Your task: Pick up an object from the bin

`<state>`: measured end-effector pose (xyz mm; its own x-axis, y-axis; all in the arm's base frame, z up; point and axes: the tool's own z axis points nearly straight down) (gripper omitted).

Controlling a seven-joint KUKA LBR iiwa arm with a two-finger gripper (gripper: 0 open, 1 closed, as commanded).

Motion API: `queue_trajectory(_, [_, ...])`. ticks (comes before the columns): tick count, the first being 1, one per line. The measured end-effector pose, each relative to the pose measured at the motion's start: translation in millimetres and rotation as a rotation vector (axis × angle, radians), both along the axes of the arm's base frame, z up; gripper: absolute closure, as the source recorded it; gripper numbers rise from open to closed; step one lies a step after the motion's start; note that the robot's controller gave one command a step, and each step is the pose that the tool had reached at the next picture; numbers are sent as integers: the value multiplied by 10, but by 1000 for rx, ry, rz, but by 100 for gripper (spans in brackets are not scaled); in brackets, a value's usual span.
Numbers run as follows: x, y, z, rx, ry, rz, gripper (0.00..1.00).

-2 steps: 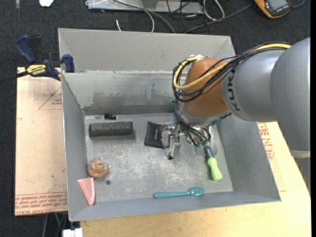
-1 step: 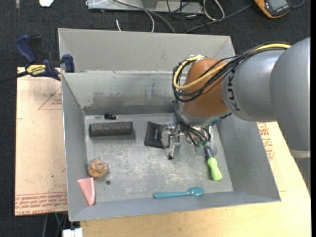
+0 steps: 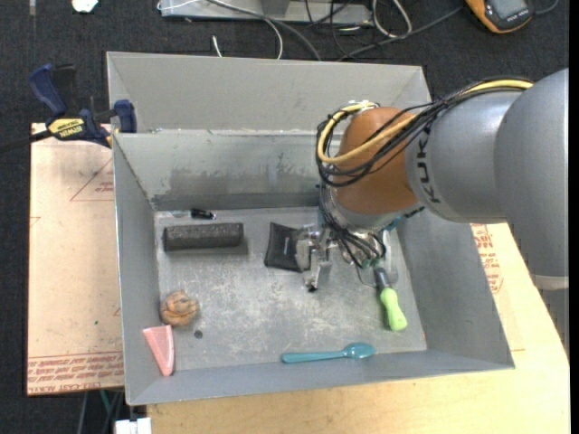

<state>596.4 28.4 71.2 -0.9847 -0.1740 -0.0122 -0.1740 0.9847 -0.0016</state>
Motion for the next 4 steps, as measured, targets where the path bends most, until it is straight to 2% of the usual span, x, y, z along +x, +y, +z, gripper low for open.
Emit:
queue_trajectory(1, [-8, 5, -11, 0, 2, 0, 0])
queue_trajectory(2, [-5, 6, -2, 1, 2, 0, 100])
queue_trajectory(3, [-8, 8, -12, 1, 1, 1, 0])
queue_trajectory(4, [-4, 9, -2, 1, 1, 1, 100])
